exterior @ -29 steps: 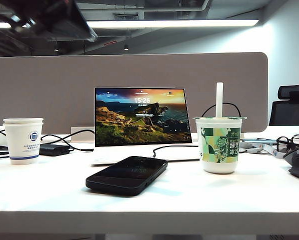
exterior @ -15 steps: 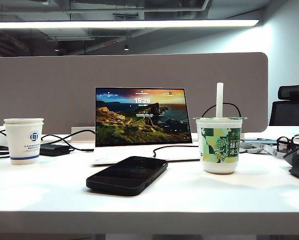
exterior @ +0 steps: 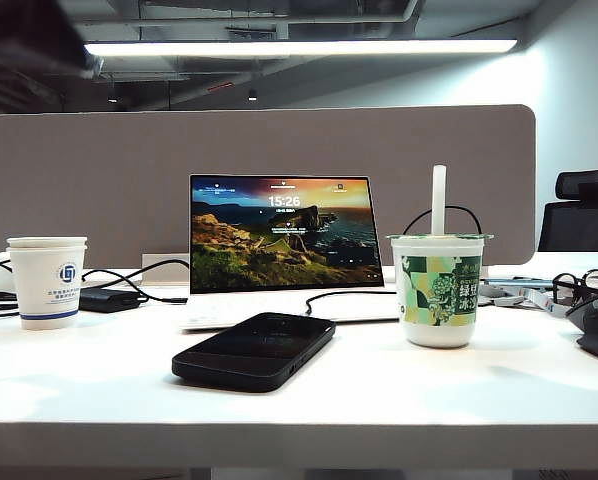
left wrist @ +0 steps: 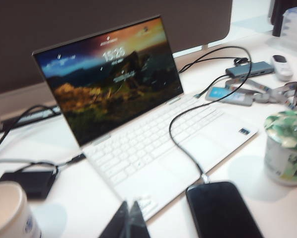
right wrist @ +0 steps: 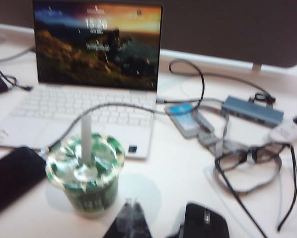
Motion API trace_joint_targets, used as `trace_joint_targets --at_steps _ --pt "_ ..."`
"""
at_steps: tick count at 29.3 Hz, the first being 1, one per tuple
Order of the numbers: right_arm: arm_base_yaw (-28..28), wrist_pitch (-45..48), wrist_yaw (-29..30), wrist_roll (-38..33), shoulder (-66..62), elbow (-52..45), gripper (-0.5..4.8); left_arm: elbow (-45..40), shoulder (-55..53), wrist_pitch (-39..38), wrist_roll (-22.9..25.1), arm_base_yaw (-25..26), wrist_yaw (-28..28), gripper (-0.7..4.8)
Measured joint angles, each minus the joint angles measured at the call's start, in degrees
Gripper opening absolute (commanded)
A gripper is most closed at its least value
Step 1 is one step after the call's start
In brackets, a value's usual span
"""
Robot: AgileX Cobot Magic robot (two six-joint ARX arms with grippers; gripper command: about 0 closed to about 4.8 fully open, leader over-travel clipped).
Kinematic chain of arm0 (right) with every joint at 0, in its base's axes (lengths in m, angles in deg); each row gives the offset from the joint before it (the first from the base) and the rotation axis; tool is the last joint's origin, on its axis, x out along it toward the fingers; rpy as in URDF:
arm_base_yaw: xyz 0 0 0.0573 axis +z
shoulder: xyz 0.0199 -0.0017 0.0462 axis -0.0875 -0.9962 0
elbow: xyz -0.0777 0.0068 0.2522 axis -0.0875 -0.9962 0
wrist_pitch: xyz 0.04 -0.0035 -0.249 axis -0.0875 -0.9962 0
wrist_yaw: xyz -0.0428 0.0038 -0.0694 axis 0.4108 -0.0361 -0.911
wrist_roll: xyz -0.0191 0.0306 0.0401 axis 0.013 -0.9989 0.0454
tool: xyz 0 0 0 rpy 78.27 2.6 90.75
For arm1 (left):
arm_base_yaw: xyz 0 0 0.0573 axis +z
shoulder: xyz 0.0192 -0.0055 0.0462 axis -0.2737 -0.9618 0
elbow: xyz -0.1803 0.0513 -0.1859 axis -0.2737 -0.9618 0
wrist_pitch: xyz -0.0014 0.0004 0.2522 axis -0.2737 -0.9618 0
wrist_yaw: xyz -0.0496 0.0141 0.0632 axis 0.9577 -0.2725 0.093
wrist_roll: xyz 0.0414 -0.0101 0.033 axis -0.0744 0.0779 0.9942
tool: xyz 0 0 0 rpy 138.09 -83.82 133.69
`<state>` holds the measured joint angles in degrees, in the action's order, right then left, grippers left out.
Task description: Pick up the black phone, pick up the charger plug, insert the charger plug into the phone's charging port, and finally place the connected phone back on the desk.
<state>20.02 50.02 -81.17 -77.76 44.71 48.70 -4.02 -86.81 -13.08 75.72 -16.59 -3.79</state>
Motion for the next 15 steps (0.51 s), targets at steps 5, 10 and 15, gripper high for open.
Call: trace_joint_targets --at_steps 5,10,15 --pt "0.0 0.1 -1.1 0.4 3.8 -4.8 -0.02 -6.1 1.7 2.9 -1.4 -1.6 -1.6 -0.06" --pt "0.0 1.4 -2.1 0.4 6.2 -6.7 -0.01 -10.9 4.6 7.8 -3.2 -1.6 -1.7 -0.06" --pt "0.0 1.2 -2.4 0.3 6.3 -6.8 -0.01 -14.3 7.5 7.8 -3.2 -1.6 -1.7 -0.06"
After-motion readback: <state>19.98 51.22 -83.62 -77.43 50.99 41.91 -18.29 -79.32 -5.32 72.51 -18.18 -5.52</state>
